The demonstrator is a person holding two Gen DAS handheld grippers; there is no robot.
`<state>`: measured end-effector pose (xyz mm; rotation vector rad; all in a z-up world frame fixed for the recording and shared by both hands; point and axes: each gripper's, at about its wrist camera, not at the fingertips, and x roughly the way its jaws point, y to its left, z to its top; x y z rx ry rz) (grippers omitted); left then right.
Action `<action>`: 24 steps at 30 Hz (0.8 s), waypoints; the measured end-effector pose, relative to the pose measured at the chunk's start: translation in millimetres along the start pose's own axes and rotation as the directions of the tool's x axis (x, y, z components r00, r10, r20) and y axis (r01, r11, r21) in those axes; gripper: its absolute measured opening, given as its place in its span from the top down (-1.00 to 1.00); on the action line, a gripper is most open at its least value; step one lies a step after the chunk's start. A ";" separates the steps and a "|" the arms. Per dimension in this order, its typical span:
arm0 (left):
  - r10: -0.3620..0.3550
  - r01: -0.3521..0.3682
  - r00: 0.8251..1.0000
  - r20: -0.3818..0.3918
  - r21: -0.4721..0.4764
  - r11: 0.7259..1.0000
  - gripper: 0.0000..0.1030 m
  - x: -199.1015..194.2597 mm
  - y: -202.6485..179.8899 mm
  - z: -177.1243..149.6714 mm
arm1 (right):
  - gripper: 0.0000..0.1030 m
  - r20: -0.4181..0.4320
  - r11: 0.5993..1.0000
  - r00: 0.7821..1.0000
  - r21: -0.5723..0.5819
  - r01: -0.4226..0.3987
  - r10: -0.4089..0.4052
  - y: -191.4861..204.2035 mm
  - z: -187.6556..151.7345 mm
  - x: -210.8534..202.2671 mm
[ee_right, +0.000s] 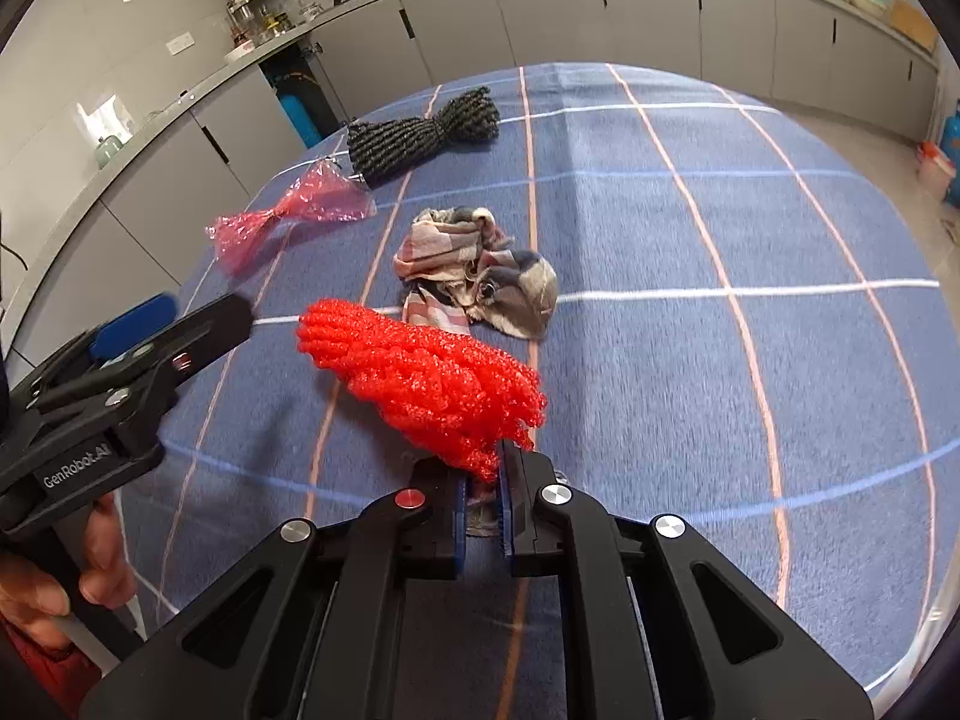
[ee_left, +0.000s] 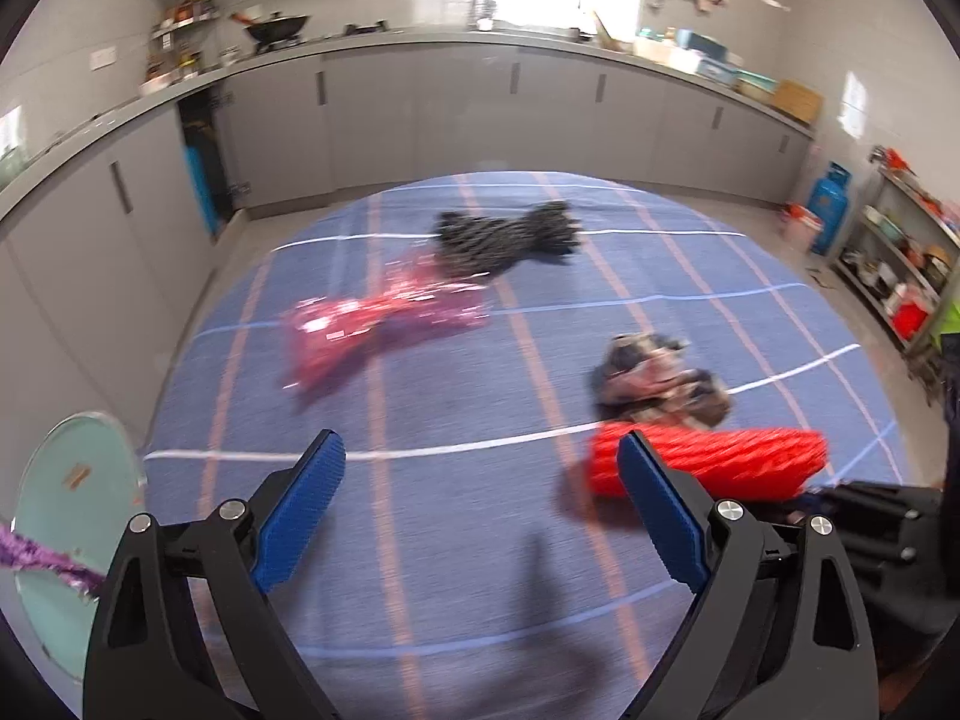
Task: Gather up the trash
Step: 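Grasp the red mesh net with the left tool while the right tool grasps the plaid cloth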
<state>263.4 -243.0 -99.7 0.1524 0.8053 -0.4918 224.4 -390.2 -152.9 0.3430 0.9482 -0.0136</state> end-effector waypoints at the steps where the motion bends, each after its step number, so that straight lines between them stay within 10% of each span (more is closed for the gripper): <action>1: -0.009 0.009 1.000 -0.008 0.004 1.000 -0.74 2.3 -4.2 0.7 | 0.55 0.002 1.000 1.000 0.006 -0.008 0.008 -1.7 -1.6 -1.6; 3: -0.037 0.037 0.999 -0.025 0.002 0.999 -0.71 7.8 -13.3 2.1 | 0.28 0.016 1.000 1.000 0.010 -0.010 0.010 -6.5 -5.1 -9.3; 12: -0.130 0.130 0.987 -0.091 -0.007 0.991 -0.35 31.3 -42.7 2.3 | 0.28 0.019 0.999 0.999 0.025 0.039 -0.040 -28.3 -22.8 -27.7; 19: -0.173 0.176 0.980 -0.098 0.031 0.984 0.77 26.9 -57.3 -3.6 | 0.28 0.034 0.998 0.998 0.050 0.048 -0.049 -35.5 -27.9 -36.6; 24: -0.202 0.202 0.978 -0.056 0.008 0.979 0.85 2.6 -45.4 -0.5 | 0.28 0.051 0.998 0.998 0.050 0.045 -0.048 -32.6 -30.2 -44.2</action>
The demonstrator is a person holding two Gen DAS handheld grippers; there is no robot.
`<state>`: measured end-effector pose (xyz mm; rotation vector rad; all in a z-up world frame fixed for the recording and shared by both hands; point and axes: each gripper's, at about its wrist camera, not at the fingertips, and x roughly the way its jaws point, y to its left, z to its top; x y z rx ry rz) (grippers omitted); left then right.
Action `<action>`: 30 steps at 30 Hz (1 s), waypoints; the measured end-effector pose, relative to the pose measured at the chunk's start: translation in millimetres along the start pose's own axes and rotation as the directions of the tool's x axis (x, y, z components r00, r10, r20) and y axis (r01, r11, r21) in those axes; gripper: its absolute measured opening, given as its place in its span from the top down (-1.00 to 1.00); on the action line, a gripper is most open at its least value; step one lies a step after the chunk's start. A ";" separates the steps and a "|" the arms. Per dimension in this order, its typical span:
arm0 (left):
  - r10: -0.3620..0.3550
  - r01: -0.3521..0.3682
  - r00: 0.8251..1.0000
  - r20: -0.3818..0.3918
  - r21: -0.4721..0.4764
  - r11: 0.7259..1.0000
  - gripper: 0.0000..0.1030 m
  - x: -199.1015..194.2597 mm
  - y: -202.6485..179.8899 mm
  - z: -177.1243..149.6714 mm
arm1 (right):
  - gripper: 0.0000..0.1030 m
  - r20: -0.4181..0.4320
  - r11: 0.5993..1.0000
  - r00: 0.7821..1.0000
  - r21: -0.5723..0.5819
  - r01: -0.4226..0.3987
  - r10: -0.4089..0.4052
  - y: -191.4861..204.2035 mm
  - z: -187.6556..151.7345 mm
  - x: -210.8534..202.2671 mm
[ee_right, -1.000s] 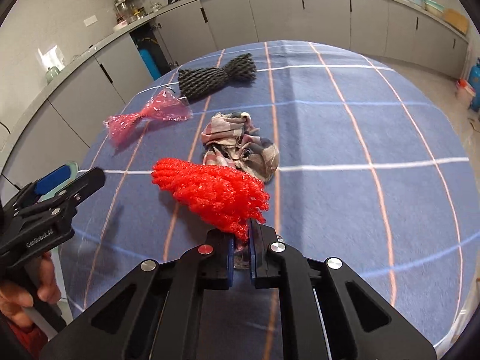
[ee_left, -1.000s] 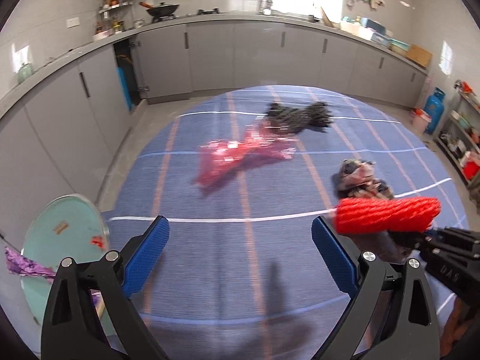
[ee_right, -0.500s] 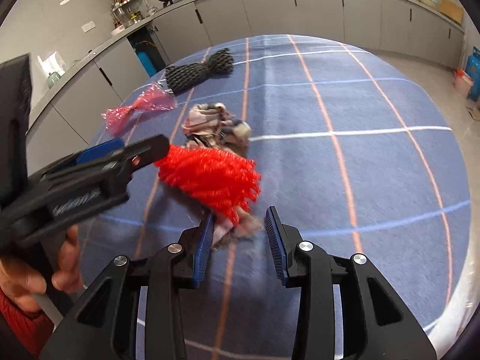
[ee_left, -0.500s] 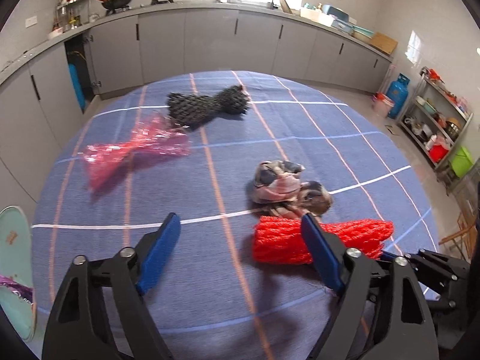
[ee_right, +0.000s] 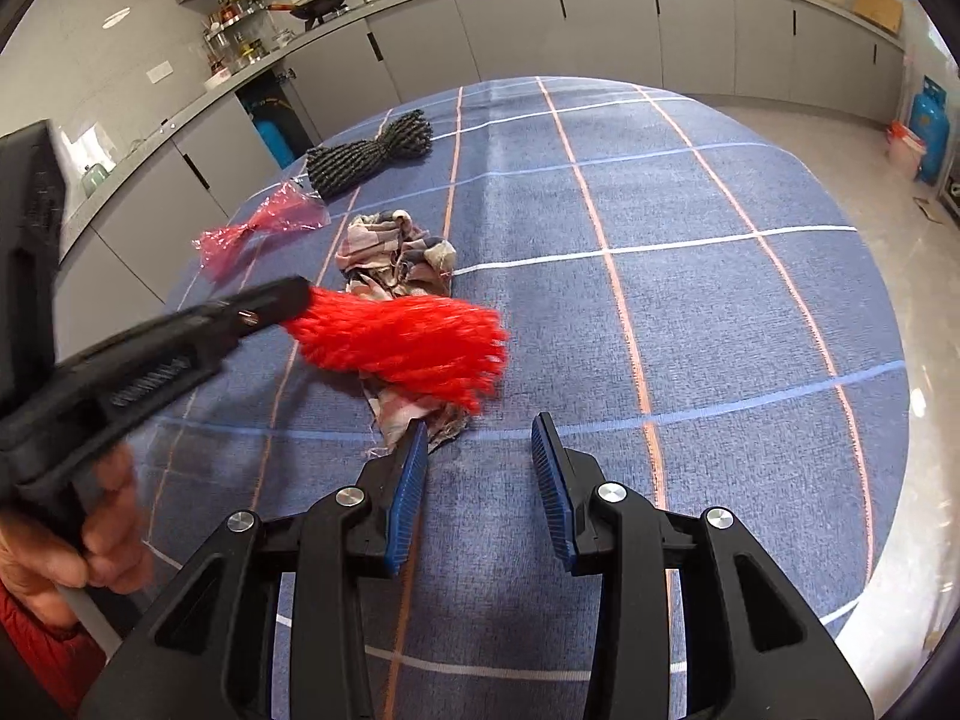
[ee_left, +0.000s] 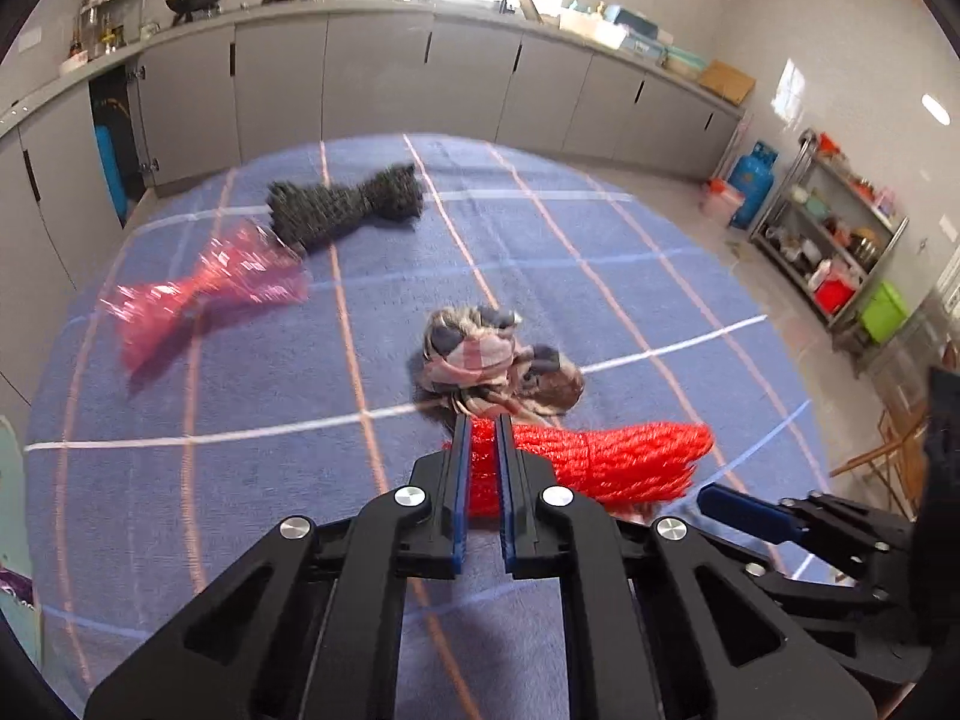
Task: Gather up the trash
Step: 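Grasp the red mesh net with the left tool while the right tool grasps the plaid cloth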
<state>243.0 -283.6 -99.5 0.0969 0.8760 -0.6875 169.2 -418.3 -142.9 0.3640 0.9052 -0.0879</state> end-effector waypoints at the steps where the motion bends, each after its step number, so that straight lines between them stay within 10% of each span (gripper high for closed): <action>1: 0.005 -0.005 1.000 0.018 -0.001 1.000 0.85 -8.5 2.1 0.7 | 0.28 0.004 1.000 1.000 0.002 -0.003 0.003 0.6 -0.4 -1.7; 18: 0.147 -0.110 0.956 0.253 -0.157 0.982 0.86 -142.5 72.6 -4.9 | 0.19 -0.002 0.993 0.999 -0.115 0.031 -0.032 52.0 39.4 50.6; 20: 0.174 -0.132 0.950 0.261 -0.170 0.977 0.86 -152.3 80.0 -8.8 | 0.23 -0.021 0.991 0.999 -0.125 0.038 -0.041 56.3 39.8 61.5; 22: 0.194 -0.148 0.945 0.264 -0.183 0.972 0.86 -158.2 87.9 -12.4 | 0.69 -0.016 0.987 0.998 -0.150 0.050 -0.053 61.8 39.4 63.6; 30: 0.254 -0.180 0.926 0.279 -0.263 0.948 0.86 -185.5 128.3 -33.5 | 0.83 0.033 0.985 0.999 -0.175 -0.009 0.015 86.2 33.3 31.3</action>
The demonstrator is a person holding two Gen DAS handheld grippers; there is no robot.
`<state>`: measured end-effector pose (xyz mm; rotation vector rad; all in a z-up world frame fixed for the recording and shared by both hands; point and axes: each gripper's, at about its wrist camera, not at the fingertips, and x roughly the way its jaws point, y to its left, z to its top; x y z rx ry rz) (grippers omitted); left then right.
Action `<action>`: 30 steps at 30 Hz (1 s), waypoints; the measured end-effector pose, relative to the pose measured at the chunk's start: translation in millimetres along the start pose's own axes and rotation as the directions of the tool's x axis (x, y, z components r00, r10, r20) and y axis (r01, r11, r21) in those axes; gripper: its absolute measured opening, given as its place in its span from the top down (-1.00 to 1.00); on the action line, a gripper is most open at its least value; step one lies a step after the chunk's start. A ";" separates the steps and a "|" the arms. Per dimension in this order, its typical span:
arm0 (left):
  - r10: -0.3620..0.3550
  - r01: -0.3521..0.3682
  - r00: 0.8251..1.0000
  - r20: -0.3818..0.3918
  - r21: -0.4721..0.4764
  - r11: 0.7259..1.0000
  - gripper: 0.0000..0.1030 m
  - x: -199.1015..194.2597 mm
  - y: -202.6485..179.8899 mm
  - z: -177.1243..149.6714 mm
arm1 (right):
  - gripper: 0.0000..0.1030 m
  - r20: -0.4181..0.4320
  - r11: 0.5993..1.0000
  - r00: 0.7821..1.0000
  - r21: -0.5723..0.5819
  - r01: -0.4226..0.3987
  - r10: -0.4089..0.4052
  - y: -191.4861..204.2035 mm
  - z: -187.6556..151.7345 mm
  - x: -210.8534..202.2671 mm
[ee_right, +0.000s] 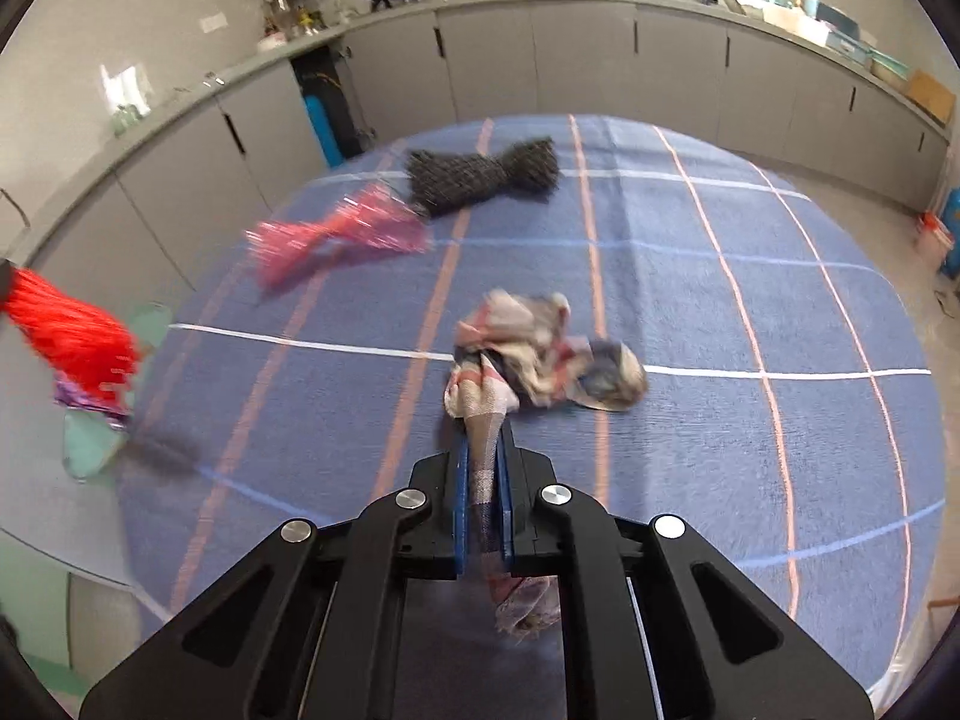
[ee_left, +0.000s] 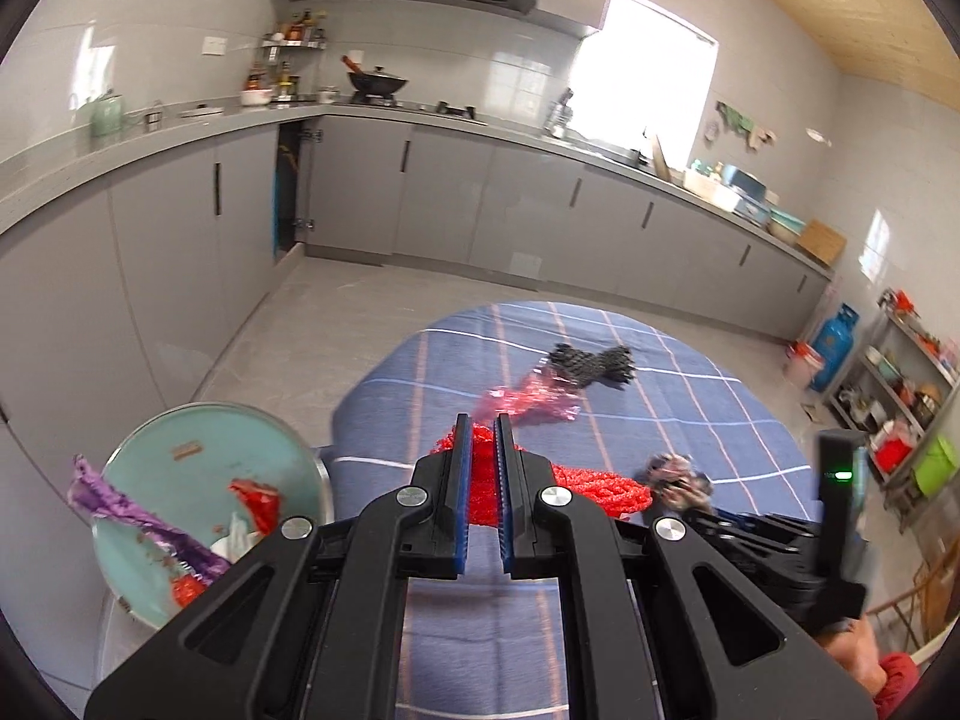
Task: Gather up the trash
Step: 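Grasp the red mesh net with the left tool while the right tool grasps the plaid cloth, then carry the red mesh net and plaid cloth over the teal bucket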
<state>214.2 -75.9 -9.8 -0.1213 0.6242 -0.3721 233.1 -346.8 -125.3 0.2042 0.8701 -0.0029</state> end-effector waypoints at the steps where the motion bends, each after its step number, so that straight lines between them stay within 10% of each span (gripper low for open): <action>1: 0.008 -0.008 1.000 0.005 -0.008 1.000 0.86 -2.7 5.6 0.1 | 0.83 0.013 1.000 1.000 -0.002 -0.014 0.014 5.4 0.1 -7.1; 30: 0.350 -0.327 0.932 0.096 -0.198 0.924 0.86 -86.3 153.3 -5.1 | 0.83 0.100 0.884 0.903 -0.276 -0.378 0.418 235.3 36.7 -64.0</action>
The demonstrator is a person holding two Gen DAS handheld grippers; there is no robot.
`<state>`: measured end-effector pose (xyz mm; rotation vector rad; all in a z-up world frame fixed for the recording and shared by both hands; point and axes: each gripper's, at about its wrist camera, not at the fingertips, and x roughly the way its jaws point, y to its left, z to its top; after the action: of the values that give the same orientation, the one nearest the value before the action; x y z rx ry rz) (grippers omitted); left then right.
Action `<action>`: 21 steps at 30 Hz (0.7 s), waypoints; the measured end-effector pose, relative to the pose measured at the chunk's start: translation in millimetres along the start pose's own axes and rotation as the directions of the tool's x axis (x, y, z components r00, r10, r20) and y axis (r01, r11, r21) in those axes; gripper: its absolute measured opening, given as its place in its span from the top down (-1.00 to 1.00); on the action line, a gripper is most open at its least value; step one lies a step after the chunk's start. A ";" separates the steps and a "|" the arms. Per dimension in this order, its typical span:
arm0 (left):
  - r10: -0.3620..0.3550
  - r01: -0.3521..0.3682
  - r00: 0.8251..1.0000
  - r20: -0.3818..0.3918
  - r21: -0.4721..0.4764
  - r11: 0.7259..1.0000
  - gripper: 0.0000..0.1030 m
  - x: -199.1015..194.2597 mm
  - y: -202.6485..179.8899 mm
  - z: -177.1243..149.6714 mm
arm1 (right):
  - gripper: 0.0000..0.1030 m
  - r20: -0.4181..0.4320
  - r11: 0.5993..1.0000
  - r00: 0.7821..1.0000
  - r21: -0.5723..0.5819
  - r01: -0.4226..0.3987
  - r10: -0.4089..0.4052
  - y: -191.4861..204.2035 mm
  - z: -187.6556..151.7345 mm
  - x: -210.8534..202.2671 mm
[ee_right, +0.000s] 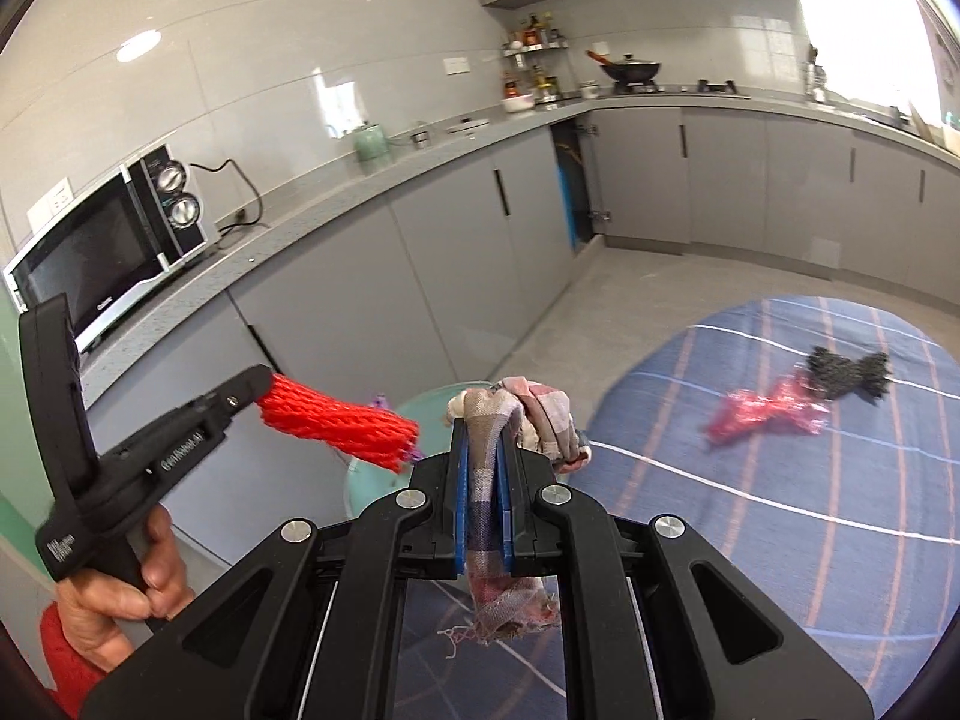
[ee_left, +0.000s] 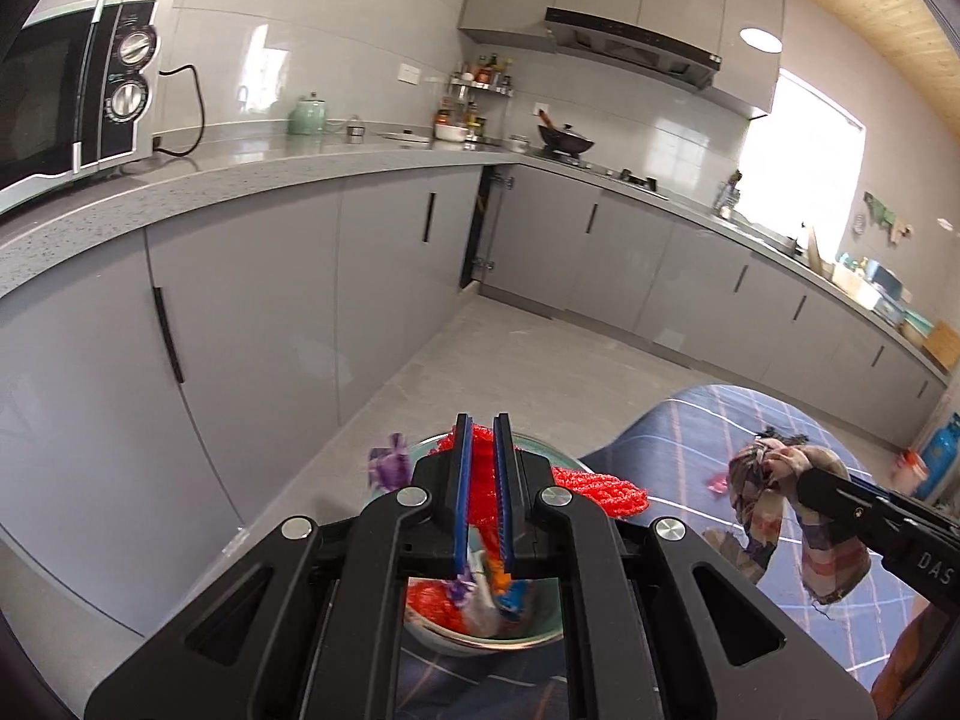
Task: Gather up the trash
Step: 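Carry the red mesh net and plaid cloth over the teal bucket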
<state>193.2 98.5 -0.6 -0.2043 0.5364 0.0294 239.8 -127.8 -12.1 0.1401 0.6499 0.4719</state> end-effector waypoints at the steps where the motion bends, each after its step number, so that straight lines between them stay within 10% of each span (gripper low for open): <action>1: 0.005 -0.005 1.000 -0.003 -0.003 1.000 0.86 1.3 2.8 -0.1 | 0.83 0.000 1.000 1.000 -0.007 -0.006 0.006 5.4 1.7 3.7; 21: 0.073 -0.070 0.991 -0.115 0.032 0.997 0.86 63.2 5.1 -13.5 | 0.83 -0.090 1.000 0.996 -0.016 -0.018 0.017 24.8 2.8 83.1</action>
<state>240.2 99.2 -45.2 -0.1597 0.6596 0.0798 289.9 -67.2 -48.8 0.1088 0.7326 0.5028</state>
